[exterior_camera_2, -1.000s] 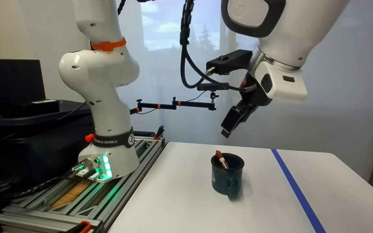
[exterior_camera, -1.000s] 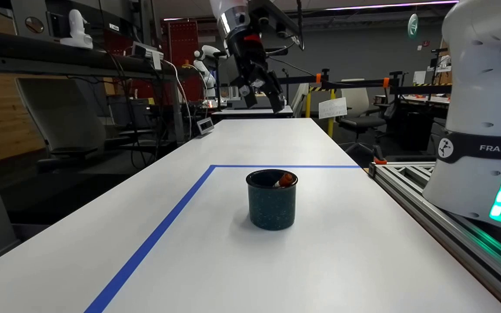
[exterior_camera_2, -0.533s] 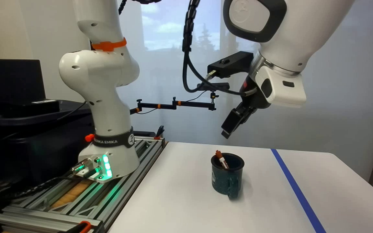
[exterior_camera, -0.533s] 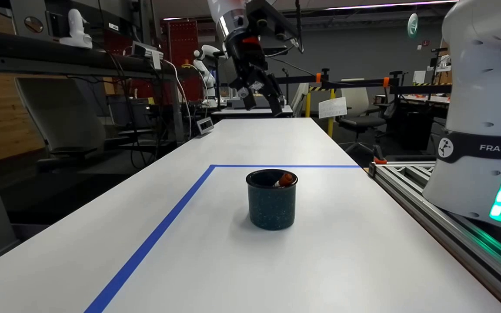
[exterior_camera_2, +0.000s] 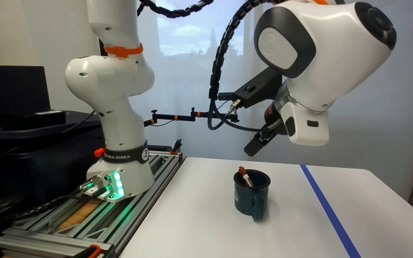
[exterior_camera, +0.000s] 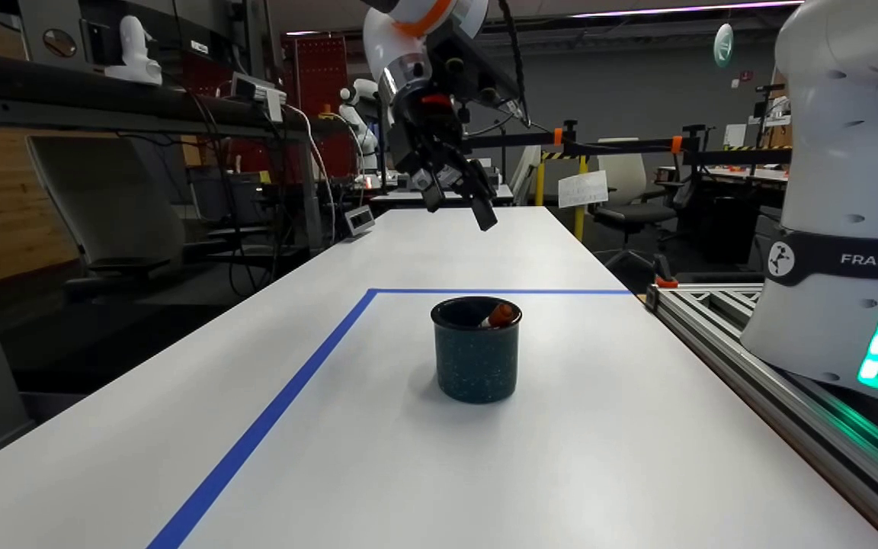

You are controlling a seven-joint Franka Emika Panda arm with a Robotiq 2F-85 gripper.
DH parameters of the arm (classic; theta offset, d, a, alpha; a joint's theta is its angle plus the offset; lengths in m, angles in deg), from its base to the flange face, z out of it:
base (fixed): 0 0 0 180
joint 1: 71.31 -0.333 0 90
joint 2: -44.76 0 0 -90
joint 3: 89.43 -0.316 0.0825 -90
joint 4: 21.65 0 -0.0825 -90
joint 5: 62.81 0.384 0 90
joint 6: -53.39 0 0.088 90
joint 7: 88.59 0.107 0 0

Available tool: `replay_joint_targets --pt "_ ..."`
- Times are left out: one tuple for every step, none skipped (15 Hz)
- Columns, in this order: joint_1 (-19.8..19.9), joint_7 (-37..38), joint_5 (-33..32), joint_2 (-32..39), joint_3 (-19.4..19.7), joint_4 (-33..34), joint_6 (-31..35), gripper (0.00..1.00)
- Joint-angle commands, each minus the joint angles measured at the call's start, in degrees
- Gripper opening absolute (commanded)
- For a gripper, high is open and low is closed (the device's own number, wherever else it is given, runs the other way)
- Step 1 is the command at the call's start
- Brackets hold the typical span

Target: Move the sharpie to the table

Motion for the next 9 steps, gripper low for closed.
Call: replay_joint_targets --pt "0.88 -1.14 2.01 3.7 -0.41 1.94 -1.41 1.0" --pt "0.85 -0.95 1.83 4.48 -0.52 2.06 -1.23 1.0" --pt "0.72 -0.4 1.36 5.06 -0.63 2.03 -0.77 1.0" --pt "0.57 -0.29 1.12 5.68 -0.78 1.88 0.17 1.0" --pt "0.58 -0.42 1.52 6.21 -0.96 1.82 0.2 1.0" --pt "0.4 -0.4 1.42 6.74 -1.18 1.66 1.16 1.0" --pt "0.2 -0.13 1.04 7.12 -1.4 1.51 2.17 1.0" --pt "0.04 0.02 0.84 7.47 -1.67 1.34 3.29 1.0" --pt "-0.04 0.08 0.6 7.87 -1.93 1.28 4.07 1.0"
